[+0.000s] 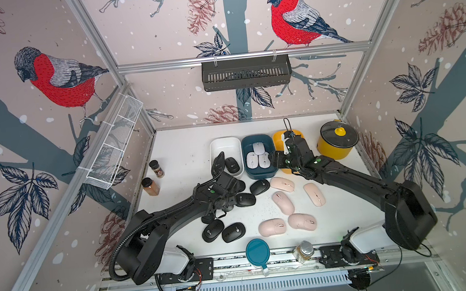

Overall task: Place the mice by color into the storage box
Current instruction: Pick up the mouse from the center of the board, then place the mouse in the storage box.

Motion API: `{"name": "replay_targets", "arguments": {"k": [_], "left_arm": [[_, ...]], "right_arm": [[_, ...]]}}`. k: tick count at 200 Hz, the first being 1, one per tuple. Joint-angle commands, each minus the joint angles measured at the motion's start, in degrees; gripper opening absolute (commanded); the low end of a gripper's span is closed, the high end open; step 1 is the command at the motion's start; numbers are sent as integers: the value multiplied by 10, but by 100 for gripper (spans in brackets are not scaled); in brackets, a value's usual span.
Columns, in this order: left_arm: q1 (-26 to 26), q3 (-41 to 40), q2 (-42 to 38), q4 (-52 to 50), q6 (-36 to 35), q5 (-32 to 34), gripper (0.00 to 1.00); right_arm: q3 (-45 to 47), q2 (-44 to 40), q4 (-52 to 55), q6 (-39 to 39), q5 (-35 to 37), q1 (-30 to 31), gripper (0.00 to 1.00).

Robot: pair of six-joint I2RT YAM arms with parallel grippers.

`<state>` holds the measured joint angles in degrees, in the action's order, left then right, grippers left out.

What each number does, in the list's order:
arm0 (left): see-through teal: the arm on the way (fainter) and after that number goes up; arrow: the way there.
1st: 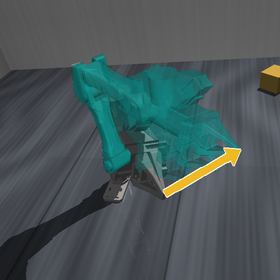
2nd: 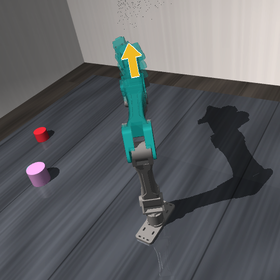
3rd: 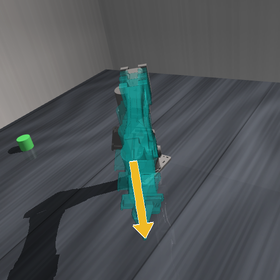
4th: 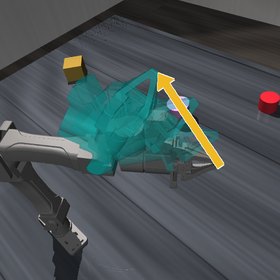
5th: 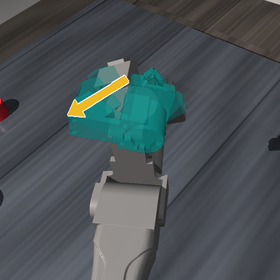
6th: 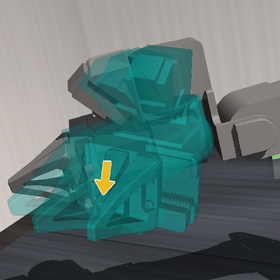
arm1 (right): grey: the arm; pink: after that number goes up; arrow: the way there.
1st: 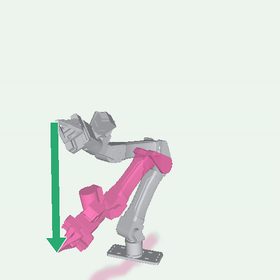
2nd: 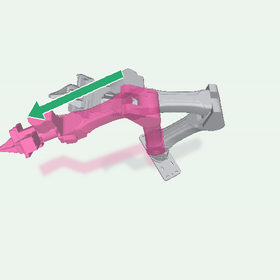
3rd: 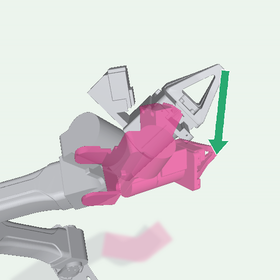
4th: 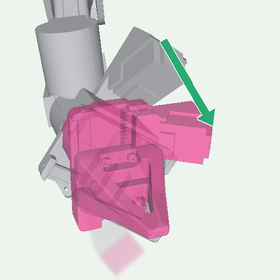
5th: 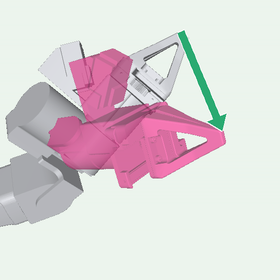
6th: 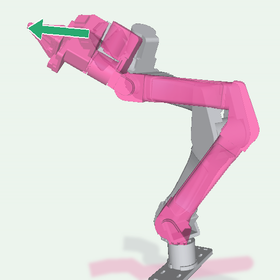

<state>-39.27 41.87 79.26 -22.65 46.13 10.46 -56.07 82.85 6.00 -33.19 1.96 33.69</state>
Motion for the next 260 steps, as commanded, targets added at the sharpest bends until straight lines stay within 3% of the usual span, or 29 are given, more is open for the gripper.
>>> {"name": "replay_targets", "arguments": {"k": [1,61,102,157,260], "left_arm": [[-3,10,-15,-24,8,21,52],[-3,48,-61,-67,1,51,52],[-2,120,-53,-100,-22,86,51],[4,178,-17,-47,-94,149,51],[80,274,114,36,-183,84,52]], "right_arm": [[-4,-5,0,-6,10,0,72],[-4,-11,-1,-8,9,0,72],[-4,-15,2,-7,10,0,72],[0,-27,8,-7,19,-1,72],[-5,-35,18,-2,30,-10,72]]}}
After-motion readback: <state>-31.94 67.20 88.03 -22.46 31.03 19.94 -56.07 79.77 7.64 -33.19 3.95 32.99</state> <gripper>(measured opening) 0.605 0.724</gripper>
